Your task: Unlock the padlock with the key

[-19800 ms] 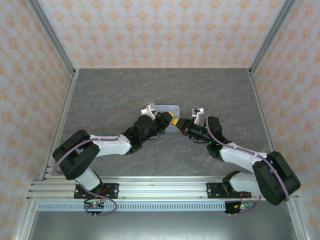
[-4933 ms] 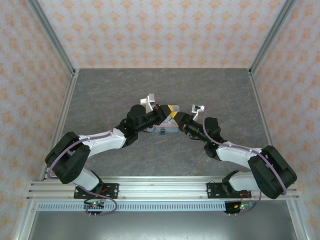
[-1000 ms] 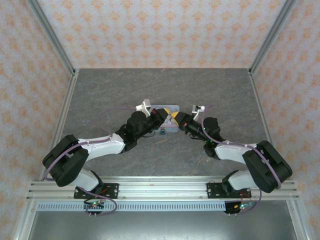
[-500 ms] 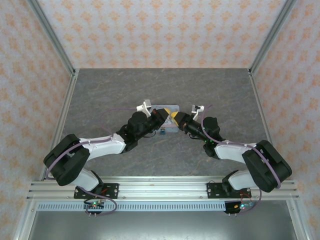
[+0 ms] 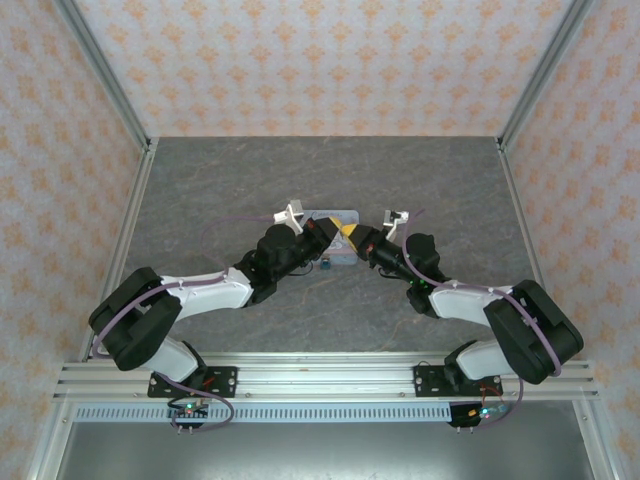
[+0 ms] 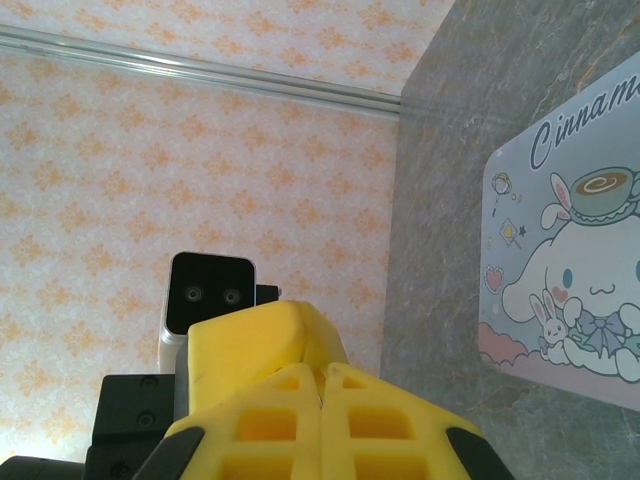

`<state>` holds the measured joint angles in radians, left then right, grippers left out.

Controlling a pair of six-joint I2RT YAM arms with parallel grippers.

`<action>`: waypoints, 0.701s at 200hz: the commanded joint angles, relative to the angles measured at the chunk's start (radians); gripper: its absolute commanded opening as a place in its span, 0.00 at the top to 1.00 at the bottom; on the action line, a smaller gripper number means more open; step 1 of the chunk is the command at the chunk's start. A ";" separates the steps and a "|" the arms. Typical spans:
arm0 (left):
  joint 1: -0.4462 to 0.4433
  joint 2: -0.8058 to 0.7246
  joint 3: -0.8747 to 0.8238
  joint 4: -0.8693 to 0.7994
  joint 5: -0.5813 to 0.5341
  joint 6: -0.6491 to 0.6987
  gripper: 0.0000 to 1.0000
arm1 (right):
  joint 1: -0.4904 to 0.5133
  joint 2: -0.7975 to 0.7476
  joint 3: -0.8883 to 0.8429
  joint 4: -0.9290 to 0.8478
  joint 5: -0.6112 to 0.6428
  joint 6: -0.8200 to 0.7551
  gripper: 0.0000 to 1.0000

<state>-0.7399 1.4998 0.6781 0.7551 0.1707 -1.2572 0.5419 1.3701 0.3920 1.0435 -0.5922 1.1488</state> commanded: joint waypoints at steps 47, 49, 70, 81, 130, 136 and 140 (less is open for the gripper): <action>-0.016 -0.038 -0.002 -0.054 -0.006 0.013 1.00 | -0.022 -0.072 -0.019 0.026 -0.035 -0.034 1.00; -0.015 -0.038 -0.003 -0.055 -0.006 0.013 1.00 | -0.021 -0.071 -0.019 0.026 -0.036 -0.034 1.00; -0.013 -0.043 0.013 -0.089 0.001 0.016 1.00 | -0.022 -0.072 -0.019 0.029 -0.041 -0.036 1.00; -0.005 -0.056 0.015 -0.113 0.003 0.023 0.92 | -0.023 -0.077 -0.022 0.023 -0.041 -0.039 1.00; 0.042 -0.243 0.009 -0.396 -0.013 0.155 0.23 | -0.053 -0.125 -0.042 -0.029 -0.049 -0.052 1.00; 0.042 -0.267 0.018 -0.465 -0.015 0.192 0.18 | -0.057 -0.131 -0.042 -0.038 -0.051 -0.053 1.00; 0.043 -0.283 0.026 -0.516 -0.020 0.214 0.12 | -0.060 -0.134 -0.043 -0.044 -0.053 -0.054 1.00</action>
<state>-0.7021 1.3212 0.6777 0.5007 0.1741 -1.1728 0.4988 1.2728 0.3634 1.0073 -0.6258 1.1244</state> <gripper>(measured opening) 0.789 0.043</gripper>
